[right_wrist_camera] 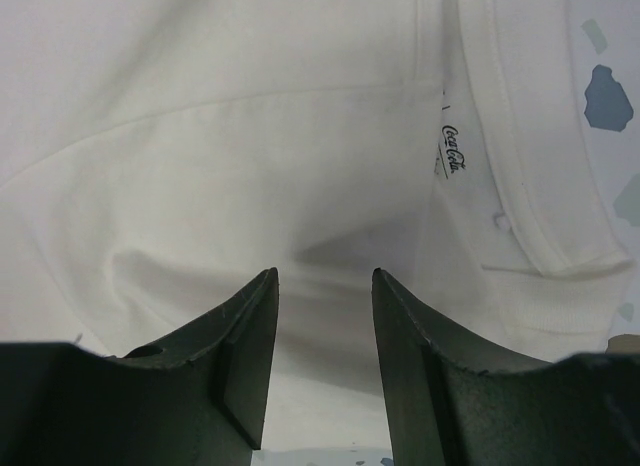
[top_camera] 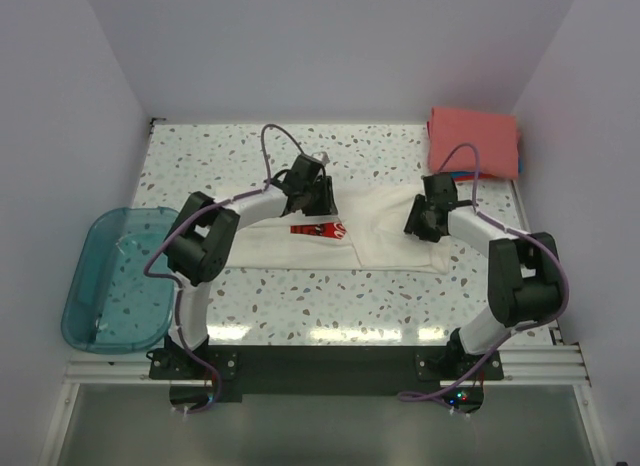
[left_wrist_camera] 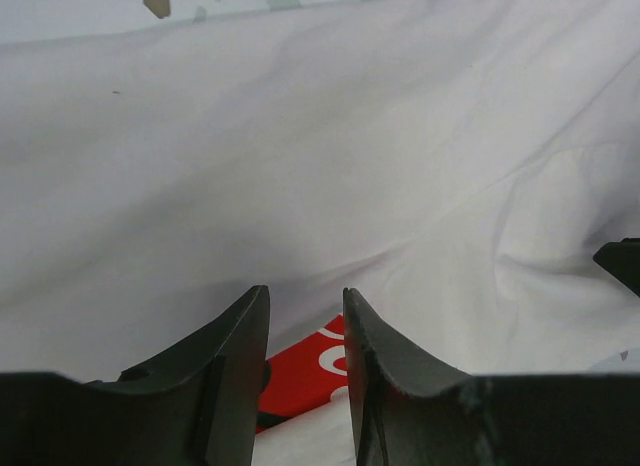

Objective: Fold and stack the t-shirts
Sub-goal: Fold the tshirt

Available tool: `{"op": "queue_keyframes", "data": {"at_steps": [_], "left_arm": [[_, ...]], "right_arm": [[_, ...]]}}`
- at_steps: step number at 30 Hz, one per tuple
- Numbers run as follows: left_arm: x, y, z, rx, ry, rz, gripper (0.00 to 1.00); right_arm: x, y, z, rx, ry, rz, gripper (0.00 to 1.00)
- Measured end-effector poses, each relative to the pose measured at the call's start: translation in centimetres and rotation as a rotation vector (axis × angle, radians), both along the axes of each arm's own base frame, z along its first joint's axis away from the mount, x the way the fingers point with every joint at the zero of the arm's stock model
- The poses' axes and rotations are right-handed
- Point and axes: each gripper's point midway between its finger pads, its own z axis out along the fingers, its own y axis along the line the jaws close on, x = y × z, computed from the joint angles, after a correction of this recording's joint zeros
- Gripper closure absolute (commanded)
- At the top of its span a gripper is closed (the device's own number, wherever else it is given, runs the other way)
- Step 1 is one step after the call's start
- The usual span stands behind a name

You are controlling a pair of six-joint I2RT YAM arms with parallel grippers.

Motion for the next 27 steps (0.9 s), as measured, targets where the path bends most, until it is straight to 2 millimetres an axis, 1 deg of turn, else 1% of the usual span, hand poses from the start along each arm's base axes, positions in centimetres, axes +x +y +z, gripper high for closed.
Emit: {"op": "queue_keyframes", "data": {"at_steps": [5, 9, 11, 19, 24, 27], "left_arm": [[-0.4, -2.0, 0.8, -0.049, -0.03, -0.066, 0.62], [-1.1, -2.9, 0.8, -0.069, -0.036, -0.107, 0.65], [-1.4, -2.9, 0.6, -0.07, -0.03, -0.121, 0.67], [-3.5, -2.3, -1.7, -0.063, 0.026, -0.151, 0.68], [-3.4, -2.3, -1.5, -0.063, 0.023, -0.151, 0.66], [-3.1, -1.8, -0.9, -0.051, 0.022, -0.14, 0.65]], "right_arm": [[-1.0, 0.0, -0.6, 0.008, 0.019, 0.001, 0.54], [-0.8, 0.1, -0.8, 0.015, 0.016, -0.003, 0.54], [-0.7, 0.2, -1.0, 0.016, 0.019, -0.004, 0.54], [0.7, 0.4, -0.9, 0.021, 0.0, -0.011, 0.54], [1.3, 0.4, -0.8, 0.017, -0.003, -0.012, 0.53], [1.3, 0.2, -0.7, 0.005, 0.001, -0.018, 0.53]]}}
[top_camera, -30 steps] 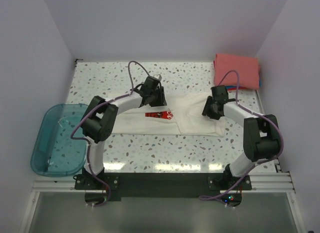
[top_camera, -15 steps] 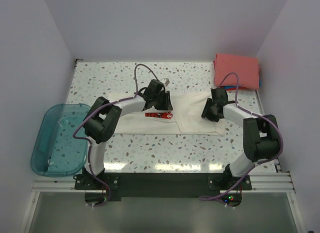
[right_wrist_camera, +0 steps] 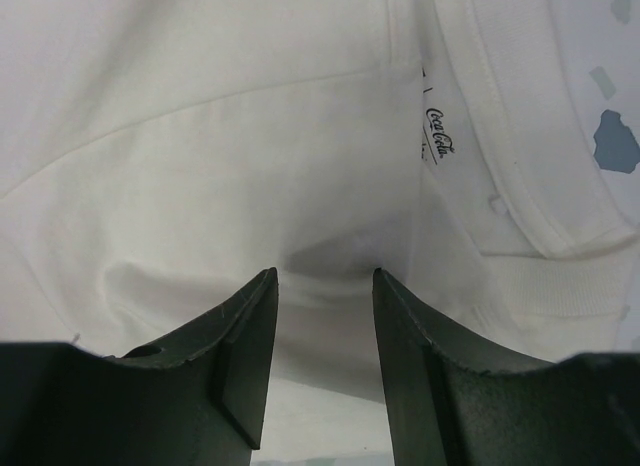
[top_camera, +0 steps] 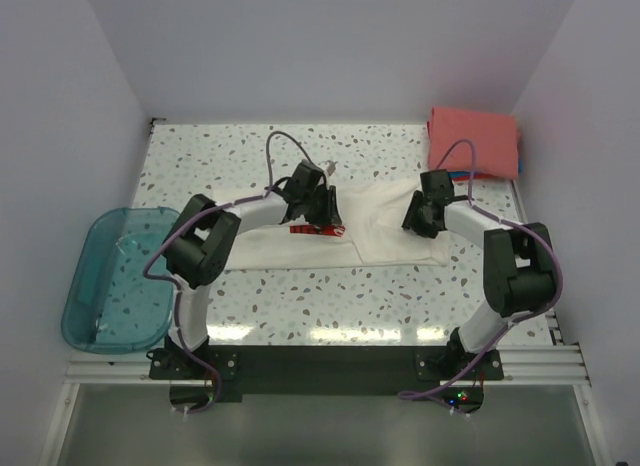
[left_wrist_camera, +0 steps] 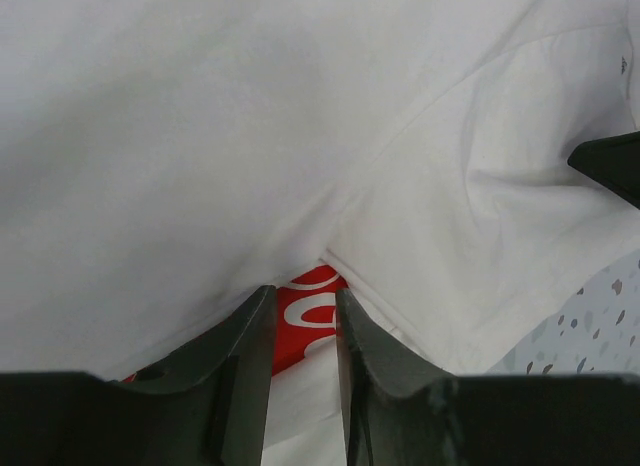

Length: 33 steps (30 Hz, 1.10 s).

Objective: Fold and stack the t-shirts
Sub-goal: Fold the tshirt

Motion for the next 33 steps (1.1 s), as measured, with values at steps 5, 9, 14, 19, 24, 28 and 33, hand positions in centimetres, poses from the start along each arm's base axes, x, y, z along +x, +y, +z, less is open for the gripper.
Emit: {"op": "queue_keyframes", "data": {"at_steps": [5, 9, 14, 19, 24, 28, 33], "left_arm": [[2.6, 3.3, 3.7, 0.024, -0.078, 0.072, 0.61], [5.0, 7.7, 5.9, 0.124, -0.15, 0.193, 0.63], [5.0, 13.3, 4.2, 0.368, -0.126, 0.338, 0.7], [2.7, 17.5, 1.0, 0.564, -0.056, 0.412, 0.71], [1.3, 19.5, -1.3, 0.665, -0.005, 0.457, 0.72], [1.2, 19.7, -1.5, 0.653, -0.014, 0.487, 0.73], [-0.4, 19.5, -1.8, 0.546, -0.023, 0.538, 0.73]], "right_arm": [[0.7, -0.6, 0.9, -0.039, -0.011, -0.014, 0.52], [1.2, -0.7, 1.7, -0.068, -0.024, -0.019, 0.51], [2.8, 0.2, 3.0, -0.074, -0.049, -0.005, 0.51], [5.7, 1.3, 2.1, -0.072, -0.035, 0.009, 0.51], [7.8, 2.3, 0.1, -0.063, 0.017, 0.025, 0.52], [10.0, 3.0, 0.3, -0.067, 0.024, 0.045, 0.51], [15.1, 4.8, 0.4, -0.055, -0.011, 0.108, 0.51]]}}
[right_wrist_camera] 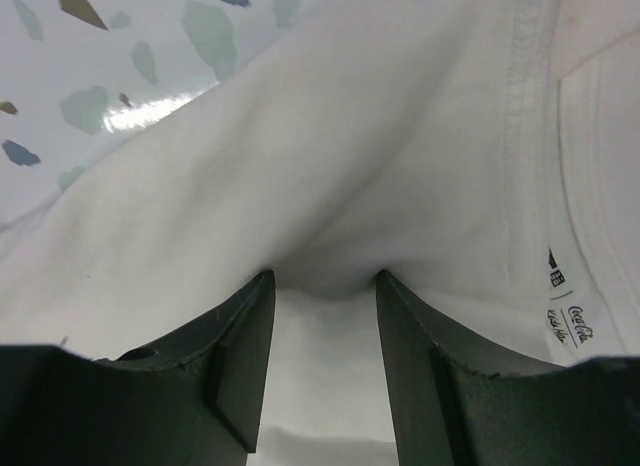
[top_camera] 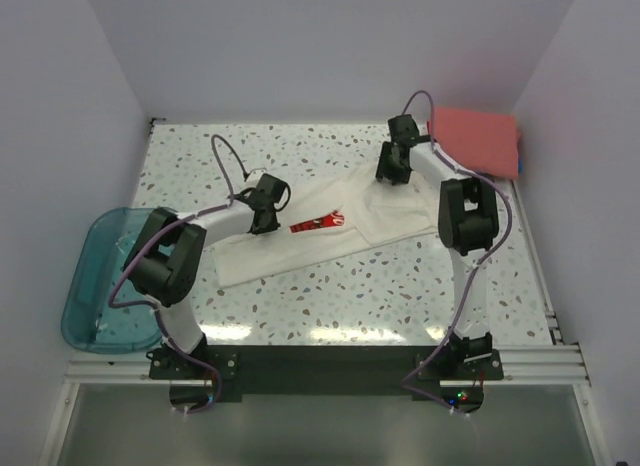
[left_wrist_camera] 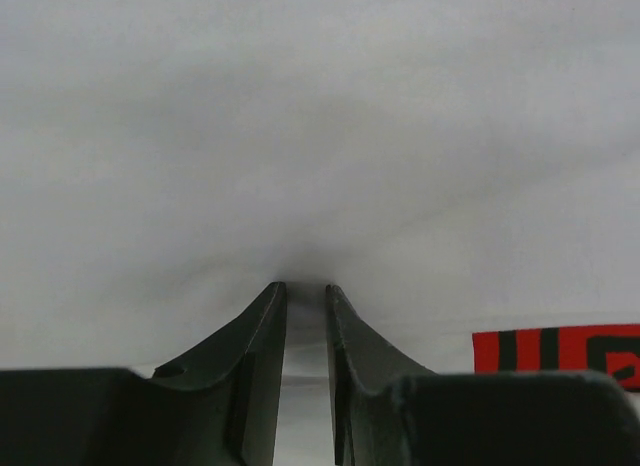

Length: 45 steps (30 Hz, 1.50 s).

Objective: Fold and stack the t-shirts
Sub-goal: Fold the tshirt

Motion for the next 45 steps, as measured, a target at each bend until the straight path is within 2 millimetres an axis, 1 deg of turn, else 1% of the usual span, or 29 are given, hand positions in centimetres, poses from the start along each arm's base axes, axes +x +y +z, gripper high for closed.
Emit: {"op": "queue_keyframes", "data": {"at_steps": [2, 4, 5, 6, 7, 8, 9, 10, 11, 12, 13, 14, 17, 19, 22, 25, 27, 29, 30, 31, 33, 34, 35, 38, 41, 45], "left_arm": [[-1.3, -0.3, 0.0, -0.054, -0.015, 0.019, 0.73], [-2.8, -1.3, 0.0, -0.12, -0.025, 0.029, 0.72], [-3.7, -2.1, 0.0, -0.155, -0.029, 0.029, 0.72], [-4.5, -3.0, 0.1, -0.186, -0.027, 0.02, 0.72], [-5.6, -4.3, 0.1, -0.227, -0.021, 0.005, 0.69], [-6.5, -5.7, 0.2, -0.261, -0.013, -0.014, 0.67], [-7.5, -7.1, 0.2, -0.296, -0.003, -0.036, 0.65], [-8.4, -8.5, 0.3, -0.329, 0.011, -0.059, 0.6], [-9.2, -9.7, 0.5, -0.359, 0.024, -0.081, 0.57], [-9.8, -10.8, 0.6, -0.388, 0.036, -0.099, 0.54], [-10.3, -11.4, 0.7, -0.404, 0.048, -0.113, 0.5], [-10.6, -11.6, 0.8, -0.411, 0.055, -0.122, 0.5], [-10.6, -11.6, 1.2, -0.388, 0.067, -0.144, 0.48], [-9.9, -11.6, 2.0, -0.358, 0.054, -0.169, 0.48], [-8.5, -11.6, 3.7, -0.308, 0.009, -0.214, 0.48], [-7.3, -11.3, 5.0, -0.251, -0.034, -0.246, 0.48], [-7.2, -10.7, 4.9, -0.209, -0.035, -0.263, 0.48], [-7.6, -10.1, 4.5, -0.178, -0.018, -0.269, 0.51], [-7.8, -9.7, 4.3, -0.163, -0.009, -0.271, 0.51], [-8.0, -9.4, 4.0, -0.149, 0.0, -0.272, 0.52], [-8.5, -8.7, 3.2, -0.127, 0.018, -0.267, 0.53], [-8.9, -8.2, 2.8, -0.113, 0.031, -0.264, 0.53], [-9.4, -7.7, 2.2, -0.098, 0.047, -0.26, 0.53], [-10.4, -6.5, 1.0, -0.06, 0.084, -0.251, 0.54], [-10.9, -5.7, 0.2, -0.029, 0.103, -0.24, 0.55], [-10.8, -5.5, 0.0, -0.028, 0.095, -0.225, 0.58]], "right_arm": [[1.8, 1.0, 0.1, -0.001, -0.006, 0.039, 0.49], [4.4, 2.5, 0.2, 0.001, -0.042, 0.097, 0.46], [5.8, 3.3, 0.3, 0.001, -0.066, 0.127, 0.41], [7.1, 4.3, 0.4, 0.002, -0.096, 0.161, 0.38], [8.1, 5.2, 0.5, -0.002, -0.121, 0.199, 0.34], [8.9, 6.3, 0.6, -0.005, -0.147, 0.235, 0.26], [9.4, 7.3, 0.6, -0.015, -0.168, 0.272, 0.22], [9.6, 8.2, 0.7, -0.032, -0.185, 0.312, 0.12], [9.5, 9.0, 0.8, -0.044, -0.194, 0.34, 0.08], [9.2, 10.0, 0.8, -0.063, -0.198, 0.379, 0.05], [8.8, 11.0, 0.8, -0.08, -0.2, 0.413, 0.04], [8.4, 12.0, 0.8, -0.095, -0.206, 0.44, 0.01], [7.2, 13.9, 0.7, -0.14, -0.207, 0.484, 0.01], [6.3, 13.9, 1.0, -0.169, -0.196, 0.481, 0.01], [5.7, 12.2, 2.9, -0.213, -0.197, 0.425, 0.01], [4.9, 9.3, 6.9, -0.241, -0.226, 0.317, 0.01], [4.0, 7.3, 9.7, -0.242, -0.251, 0.244, 0.01], [3.2, 5.6, 11.8, -0.231, -0.277, 0.181, 0.05], [2.8, 5.0, 12.3, -0.224, -0.28, 0.159, 0.08], [2.5, 4.6, 12.5, -0.218, -0.281, 0.145, 0.16], [2.2, 3.8, 12.0, -0.207, -0.272, 0.122, 0.26], [2.1, 3.8, 11.4, -0.203, -0.261, 0.118, 0.35], [1.9, 3.7, 10.5, -0.203, -0.242, 0.119, 0.37], [1.7, 4.3, 7.6, -0.19, -0.187, 0.128, 0.39], [1.6, 4.9, 4.4, -0.182, -0.13, 0.14, 0.39], [1.6, 5.3, 1.0, -0.179, -0.068, 0.146, 0.39]]}}
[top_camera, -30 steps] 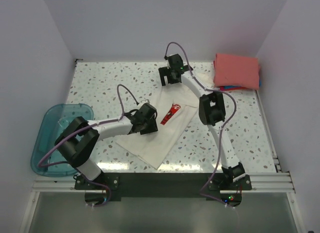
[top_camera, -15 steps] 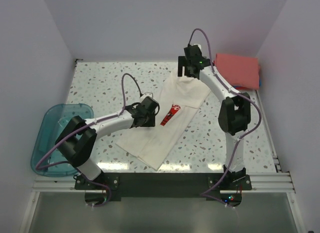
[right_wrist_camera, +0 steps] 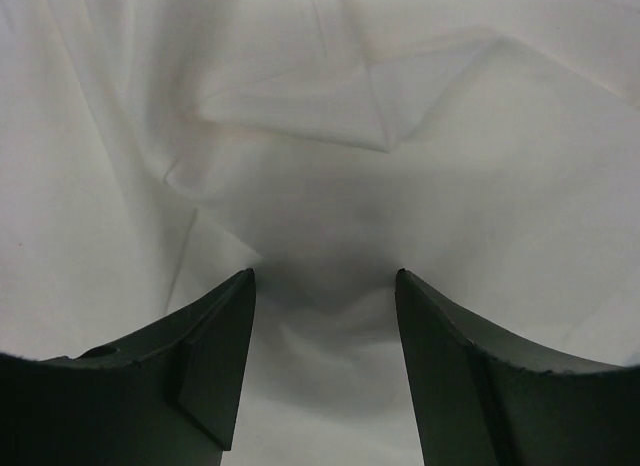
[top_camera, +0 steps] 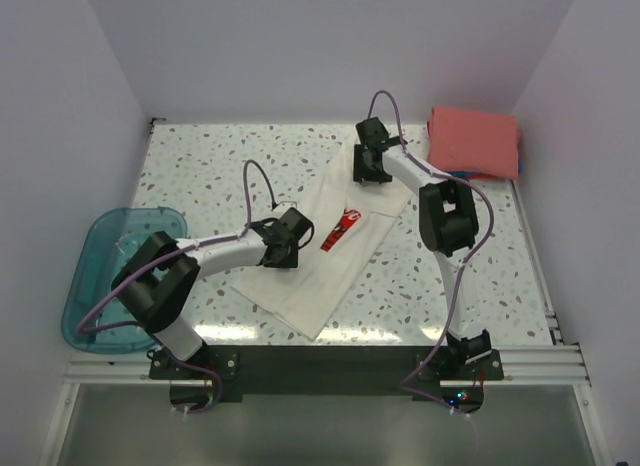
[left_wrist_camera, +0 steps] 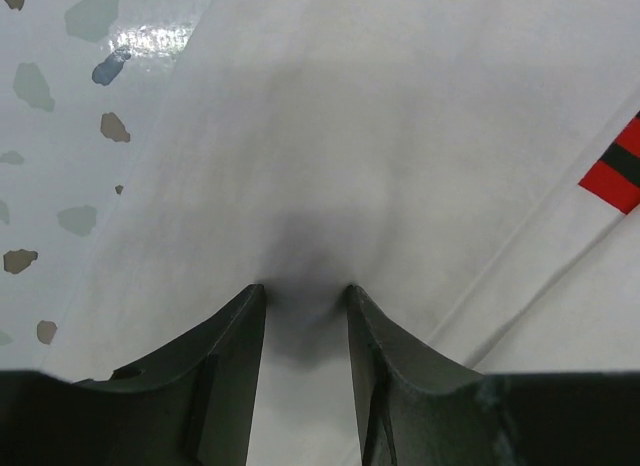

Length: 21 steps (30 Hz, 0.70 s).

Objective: Fold and stack the t-shirts
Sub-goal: Fold the tshirt

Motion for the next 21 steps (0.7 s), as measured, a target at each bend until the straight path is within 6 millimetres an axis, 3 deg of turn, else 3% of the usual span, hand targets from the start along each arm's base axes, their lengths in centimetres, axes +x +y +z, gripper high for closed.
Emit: {"op": "queue_keyframes", "data": {"at_steps": [2, 11, 16, 21], "left_arm": [[0.0, 0.0, -0.1, -0.009, -0.009, 0.005, 0.59], [-0.7, -0.8, -0.1, -0.093, -0.061, 0.013, 0.6], [-1.5, -4.0, 0.1, -0.193, -0.055, -0.023, 0.6], [-2.5, -8.5, 0.4, -0.311, -0.015, -0.086, 0.57]], "right_arm": [[0.4, 0.1, -1.1, 0.005, 0.02, -0.005, 0.37], [5.8, 0.9, -0.6, 0.068, -0.05, 0.028, 0.22], [7.2, 2.1, -0.5, 0.09, -0.081, 0.1, 0.14], [7.4, 2.9, -0.5, 0.071, -0.091, 0.179, 0.06]]}}
